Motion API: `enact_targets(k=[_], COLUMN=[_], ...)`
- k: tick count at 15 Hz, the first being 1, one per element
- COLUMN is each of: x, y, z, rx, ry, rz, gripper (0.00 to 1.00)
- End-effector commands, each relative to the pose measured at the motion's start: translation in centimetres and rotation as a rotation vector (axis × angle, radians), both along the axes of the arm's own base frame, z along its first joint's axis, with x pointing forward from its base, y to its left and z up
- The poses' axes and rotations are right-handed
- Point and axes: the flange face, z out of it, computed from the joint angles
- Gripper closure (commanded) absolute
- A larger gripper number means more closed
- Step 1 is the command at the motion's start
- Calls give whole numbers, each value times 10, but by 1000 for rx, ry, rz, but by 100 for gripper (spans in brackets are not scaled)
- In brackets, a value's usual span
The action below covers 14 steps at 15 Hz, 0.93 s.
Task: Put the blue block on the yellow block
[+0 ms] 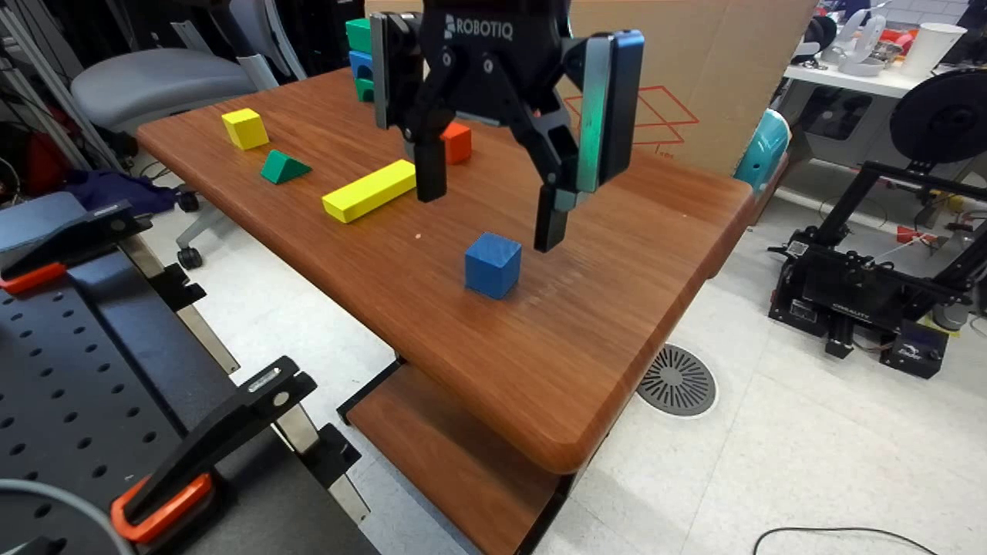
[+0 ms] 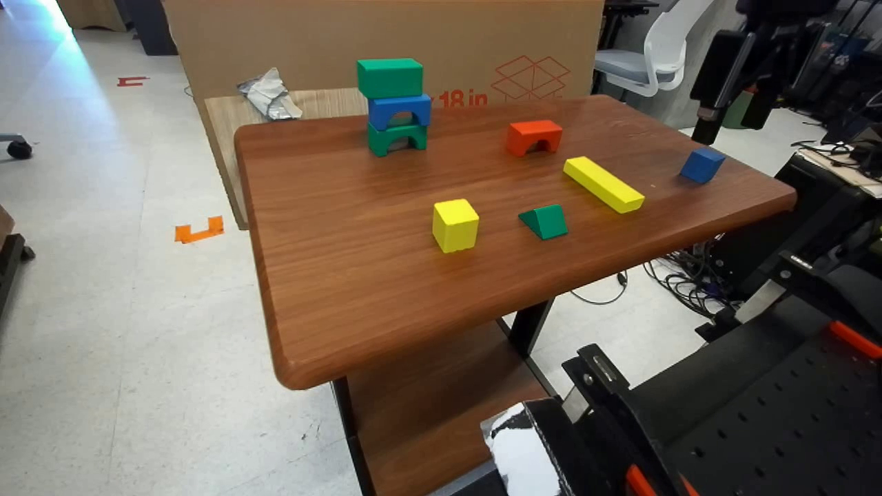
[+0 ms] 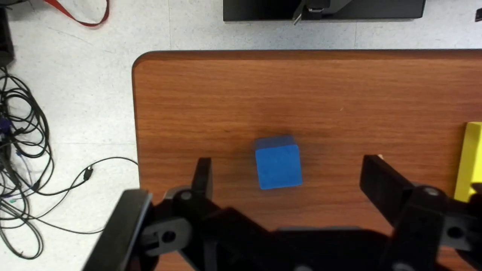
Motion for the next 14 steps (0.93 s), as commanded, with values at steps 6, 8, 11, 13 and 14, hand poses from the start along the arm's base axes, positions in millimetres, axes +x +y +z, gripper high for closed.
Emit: enact_targets(k=[6, 8, 11, 13, 14], x=[14, 13, 11, 9, 8], y=[-7, -11, -11, -10, -8], z=[-31, -38, -39, -36, -34], rx=[-26, -29, -30, -24, -21], ry=[43, 55, 59, 60, 59], rz=[4, 9, 23, 23, 22], gripper=[0, 25, 42, 58, 67])
